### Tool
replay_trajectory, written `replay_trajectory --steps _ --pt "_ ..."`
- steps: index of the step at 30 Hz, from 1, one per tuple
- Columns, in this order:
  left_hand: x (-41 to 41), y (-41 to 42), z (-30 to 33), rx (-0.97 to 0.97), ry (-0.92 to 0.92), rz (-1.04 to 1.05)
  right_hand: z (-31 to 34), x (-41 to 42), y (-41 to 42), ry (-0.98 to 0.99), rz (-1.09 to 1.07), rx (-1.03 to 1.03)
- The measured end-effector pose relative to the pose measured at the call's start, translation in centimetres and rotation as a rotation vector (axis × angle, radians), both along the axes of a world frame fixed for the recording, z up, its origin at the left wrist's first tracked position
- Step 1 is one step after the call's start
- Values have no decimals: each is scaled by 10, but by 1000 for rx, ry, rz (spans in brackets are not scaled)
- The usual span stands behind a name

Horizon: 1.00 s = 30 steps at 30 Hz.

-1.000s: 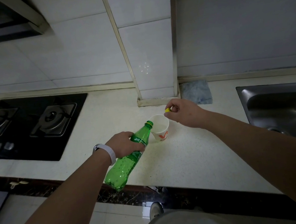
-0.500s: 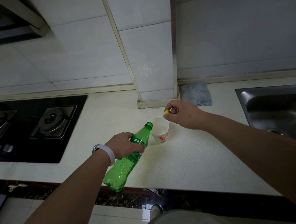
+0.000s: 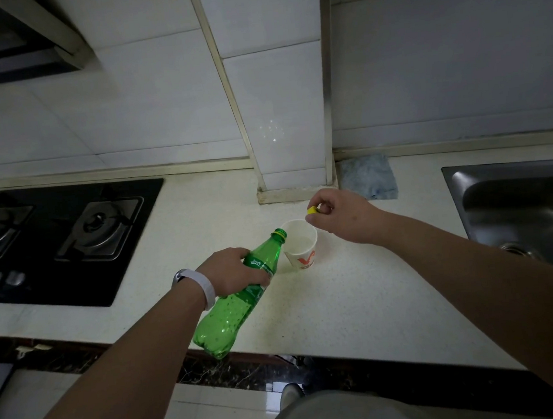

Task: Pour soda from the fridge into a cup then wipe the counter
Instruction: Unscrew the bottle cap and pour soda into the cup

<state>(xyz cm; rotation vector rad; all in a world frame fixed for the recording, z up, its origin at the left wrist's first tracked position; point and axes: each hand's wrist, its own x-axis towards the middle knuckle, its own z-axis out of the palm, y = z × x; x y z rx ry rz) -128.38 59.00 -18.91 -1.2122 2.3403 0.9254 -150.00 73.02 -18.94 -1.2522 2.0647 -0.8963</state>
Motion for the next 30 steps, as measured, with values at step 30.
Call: replay_trajectory --steps 30 --pt "-13 -19 5 144 415 16 30 -14 -1 10 10 -18"
